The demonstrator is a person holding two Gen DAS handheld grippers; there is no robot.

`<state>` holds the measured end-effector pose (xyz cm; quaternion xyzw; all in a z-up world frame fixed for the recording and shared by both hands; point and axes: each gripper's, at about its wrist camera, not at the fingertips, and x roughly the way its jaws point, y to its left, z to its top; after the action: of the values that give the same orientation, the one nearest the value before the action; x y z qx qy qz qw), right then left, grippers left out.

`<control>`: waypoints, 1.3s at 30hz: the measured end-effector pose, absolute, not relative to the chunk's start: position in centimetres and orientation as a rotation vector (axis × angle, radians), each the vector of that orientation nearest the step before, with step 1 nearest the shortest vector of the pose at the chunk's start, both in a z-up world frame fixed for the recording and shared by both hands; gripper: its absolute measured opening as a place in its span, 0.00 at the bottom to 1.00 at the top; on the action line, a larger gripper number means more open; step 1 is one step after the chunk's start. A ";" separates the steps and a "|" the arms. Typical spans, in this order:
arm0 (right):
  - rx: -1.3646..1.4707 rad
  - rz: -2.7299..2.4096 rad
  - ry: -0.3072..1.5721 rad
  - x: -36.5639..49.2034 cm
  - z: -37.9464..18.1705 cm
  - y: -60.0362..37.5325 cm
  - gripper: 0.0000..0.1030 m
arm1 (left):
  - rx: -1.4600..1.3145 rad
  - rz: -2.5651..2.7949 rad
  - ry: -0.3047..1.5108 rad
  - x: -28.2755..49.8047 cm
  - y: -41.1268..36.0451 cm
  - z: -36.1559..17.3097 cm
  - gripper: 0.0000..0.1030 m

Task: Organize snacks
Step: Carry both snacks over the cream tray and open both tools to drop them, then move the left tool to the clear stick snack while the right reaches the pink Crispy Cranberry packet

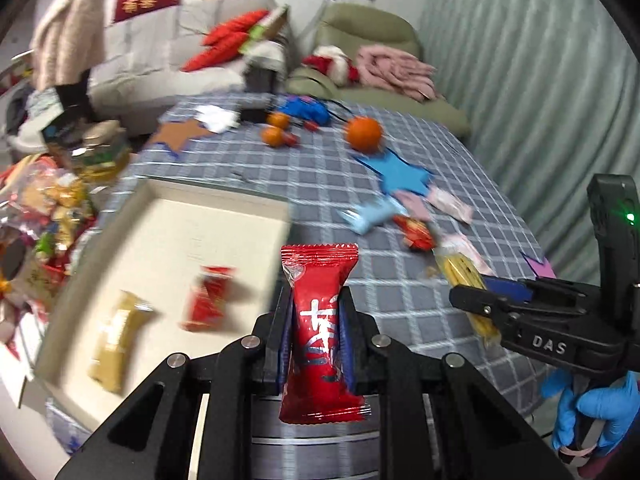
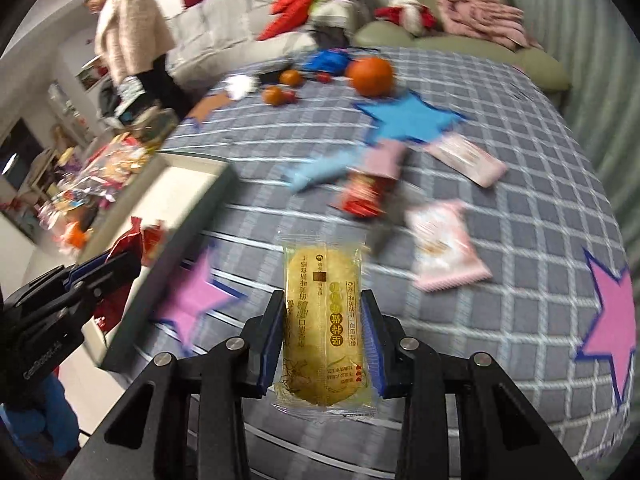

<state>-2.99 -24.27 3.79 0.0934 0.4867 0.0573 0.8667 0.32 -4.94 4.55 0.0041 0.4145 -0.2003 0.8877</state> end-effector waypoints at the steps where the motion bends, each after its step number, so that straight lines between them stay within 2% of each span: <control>1: 0.188 0.146 1.018 -2.3 4.1 -23.1 0.37 | -0.002 -0.388 0.853 0.7 -3.7 4.7 0.22; 12: 0.105 0.351 1.041 4.0 4.7 -11.9 0.37 | -0.120 -0.186 0.938 4.1 4.8 0.5 0.22; 20: 0.109 0.425 1.071 7.4 4.0 -6.6 0.37 | -0.145 -0.149 0.995 4.7 6.7 -1.9 0.22; 21: 0.110 0.425 1.080 7.6 3.7 -6.3 0.37 | -0.148 -0.143 0.997 4.8 6.8 -2.0 0.23; 23: 0.117 0.427 1.105 8.0 3.2 -6.0 0.37 | -0.153 -0.141 1.002 4.9 6.8 -2.0 0.35; 24: 0.116 0.417 1.107 7.9 3.0 -6.2 0.45 | -0.156 -0.145 1.003 4.9 6.6 -1.9 0.52; 25: 0.112 0.395 1.099 7.9 3.1 -6.5 0.64 | -0.157 -0.141 0.996 4.8 6.5 -1.8 0.68; 27: 0.108 0.338 1.075 7.3 3.2 -7.9 0.88 | -0.159 -0.138 0.977 4.6 6.4 -1.4 0.75; 39: 0.176 0.011 1.068 4.0 1.5 -24.5 0.89 | -0.017 -0.285 0.970 3.6 -1.6 1.7 0.77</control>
<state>4.01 -24.50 1.51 0.0837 0.5083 0.0051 0.8571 3.65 -1.55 1.67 -0.0082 0.4648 -0.1363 0.8748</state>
